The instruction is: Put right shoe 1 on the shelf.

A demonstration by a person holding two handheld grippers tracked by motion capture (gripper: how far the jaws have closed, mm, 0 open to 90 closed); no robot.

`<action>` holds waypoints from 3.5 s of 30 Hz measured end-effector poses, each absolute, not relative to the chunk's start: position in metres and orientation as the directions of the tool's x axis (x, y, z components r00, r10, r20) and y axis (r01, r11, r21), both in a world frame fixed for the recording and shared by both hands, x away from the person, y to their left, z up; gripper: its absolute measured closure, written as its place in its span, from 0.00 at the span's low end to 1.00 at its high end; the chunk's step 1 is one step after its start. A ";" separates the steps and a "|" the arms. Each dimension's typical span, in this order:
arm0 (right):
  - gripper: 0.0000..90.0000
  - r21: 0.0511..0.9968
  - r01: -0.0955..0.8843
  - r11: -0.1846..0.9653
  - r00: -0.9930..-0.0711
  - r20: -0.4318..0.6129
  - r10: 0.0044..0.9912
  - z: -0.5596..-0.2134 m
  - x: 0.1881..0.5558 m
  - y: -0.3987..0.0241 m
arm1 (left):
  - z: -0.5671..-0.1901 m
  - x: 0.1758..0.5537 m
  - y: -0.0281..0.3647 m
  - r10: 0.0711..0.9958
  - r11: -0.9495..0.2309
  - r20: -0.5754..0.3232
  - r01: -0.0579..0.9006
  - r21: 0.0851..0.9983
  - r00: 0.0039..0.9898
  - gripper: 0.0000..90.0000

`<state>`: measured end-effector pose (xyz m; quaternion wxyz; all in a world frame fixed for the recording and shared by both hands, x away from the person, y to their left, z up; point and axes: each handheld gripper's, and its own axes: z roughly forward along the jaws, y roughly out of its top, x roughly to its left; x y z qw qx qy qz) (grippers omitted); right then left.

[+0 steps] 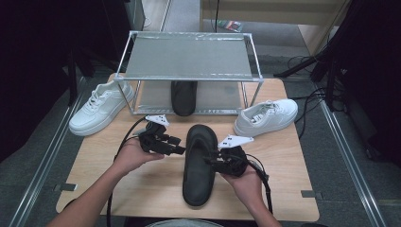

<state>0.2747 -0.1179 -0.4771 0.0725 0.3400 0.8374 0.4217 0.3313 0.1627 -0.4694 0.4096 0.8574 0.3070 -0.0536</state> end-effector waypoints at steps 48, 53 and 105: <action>0.83 0.720 0.646 0.254 -0.562 0.224 0.796 -0.507 0.296 -0.113 | -0.458 0.352 0.175 0.528 -0.438 -0.333 0.587 0.681 0.781 0.48; 0.83 0.714 0.657 0.242 -0.554 0.239 0.798 -0.499 0.301 -0.119 | -0.444 0.359 0.176 0.510 -0.441 -0.322 0.564 0.698 0.798 0.66; 0.83 0.687 0.722 0.085 -0.306 0.207 0.929 -0.485 0.418 -0.121 | -0.355 0.502 0.178 0.557 -0.471 -0.128 0.440 0.764 0.820 1.00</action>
